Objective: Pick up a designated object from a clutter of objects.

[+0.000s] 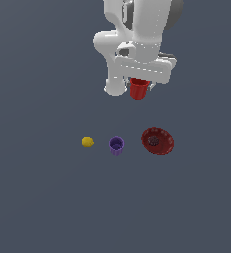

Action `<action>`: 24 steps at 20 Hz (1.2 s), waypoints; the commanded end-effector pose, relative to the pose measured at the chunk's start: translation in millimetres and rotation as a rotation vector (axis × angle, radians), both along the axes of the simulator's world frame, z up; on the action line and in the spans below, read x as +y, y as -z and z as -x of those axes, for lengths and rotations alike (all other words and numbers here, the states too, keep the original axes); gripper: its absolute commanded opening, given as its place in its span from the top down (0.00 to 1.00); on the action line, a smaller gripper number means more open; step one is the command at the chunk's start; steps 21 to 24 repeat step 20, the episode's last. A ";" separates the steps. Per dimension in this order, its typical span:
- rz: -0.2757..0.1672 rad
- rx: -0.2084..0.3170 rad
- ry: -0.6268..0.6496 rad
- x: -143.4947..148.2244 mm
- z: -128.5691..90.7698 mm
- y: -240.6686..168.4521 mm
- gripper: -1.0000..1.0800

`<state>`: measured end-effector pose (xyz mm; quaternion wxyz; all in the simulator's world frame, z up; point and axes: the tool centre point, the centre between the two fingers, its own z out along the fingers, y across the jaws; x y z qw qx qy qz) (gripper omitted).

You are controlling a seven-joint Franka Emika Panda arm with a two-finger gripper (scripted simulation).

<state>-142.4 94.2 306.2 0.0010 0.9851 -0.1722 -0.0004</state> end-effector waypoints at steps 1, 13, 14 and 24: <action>0.000 -0.001 0.000 8.4 0.5 -23.1 1.00; -0.001 -0.001 0.000 35.7 -1.7 -95.0 1.00; -0.001 -0.001 0.000 36.9 -2.0 -98.0 1.00; -0.002 -0.001 0.001 39.7 -2.9 -105.9 1.00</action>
